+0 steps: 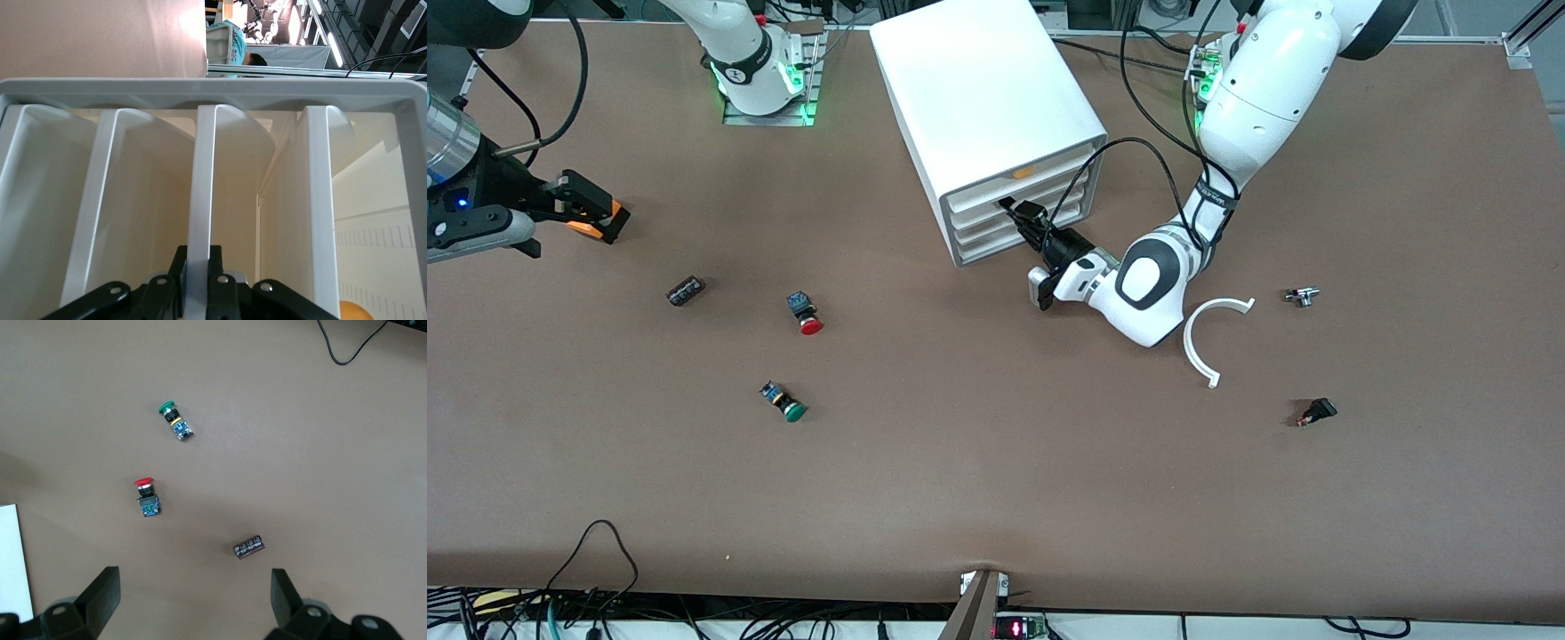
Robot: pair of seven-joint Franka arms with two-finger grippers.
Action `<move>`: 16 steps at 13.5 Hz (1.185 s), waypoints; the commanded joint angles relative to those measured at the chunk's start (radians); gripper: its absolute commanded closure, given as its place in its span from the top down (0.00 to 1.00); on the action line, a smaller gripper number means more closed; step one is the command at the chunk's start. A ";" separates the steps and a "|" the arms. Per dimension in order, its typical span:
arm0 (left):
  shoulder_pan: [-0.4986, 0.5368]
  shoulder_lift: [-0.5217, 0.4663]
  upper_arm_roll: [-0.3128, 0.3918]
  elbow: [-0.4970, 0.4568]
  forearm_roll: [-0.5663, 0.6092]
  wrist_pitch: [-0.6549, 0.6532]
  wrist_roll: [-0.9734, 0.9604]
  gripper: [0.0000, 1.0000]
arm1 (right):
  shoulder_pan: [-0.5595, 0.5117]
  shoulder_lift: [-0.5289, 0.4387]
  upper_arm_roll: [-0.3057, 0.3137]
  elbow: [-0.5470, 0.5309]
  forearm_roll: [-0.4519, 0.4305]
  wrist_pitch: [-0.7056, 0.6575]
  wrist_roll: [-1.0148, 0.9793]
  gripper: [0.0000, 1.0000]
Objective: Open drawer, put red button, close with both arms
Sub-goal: 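Pull the drawer open with the left gripper while the right gripper reaches out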
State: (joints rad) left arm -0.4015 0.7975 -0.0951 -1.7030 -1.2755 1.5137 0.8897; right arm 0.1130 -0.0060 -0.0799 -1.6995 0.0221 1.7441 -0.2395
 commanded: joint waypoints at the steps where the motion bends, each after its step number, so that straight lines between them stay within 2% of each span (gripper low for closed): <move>1: 0.010 -0.014 0.009 -0.004 -0.016 0.014 -0.018 0.07 | -0.001 0.018 0.002 0.023 -0.008 -0.008 0.006 1.00; 6: 0.038 -0.006 0.020 0.043 0.001 0.013 -0.063 0.06 | 0.002 0.061 0.002 0.050 0.001 -0.012 0.008 1.00; 11: 0.075 0.049 0.021 0.138 0.051 0.005 -0.077 0.05 | 0.000 0.095 0.002 0.053 0.004 -0.012 0.003 1.00; 16: 0.118 0.097 0.021 0.229 0.097 -0.012 -0.123 0.05 | 0.054 0.142 0.003 0.052 -0.008 -0.009 -0.004 1.00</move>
State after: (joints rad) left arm -0.3035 0.8521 -0.0690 -1.5479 -1.2152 1.5168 0.8365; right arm 0.1470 0.1044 -0.0758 -1.6719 0.0223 1.7468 -0.2389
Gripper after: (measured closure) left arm 0.855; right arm 0.000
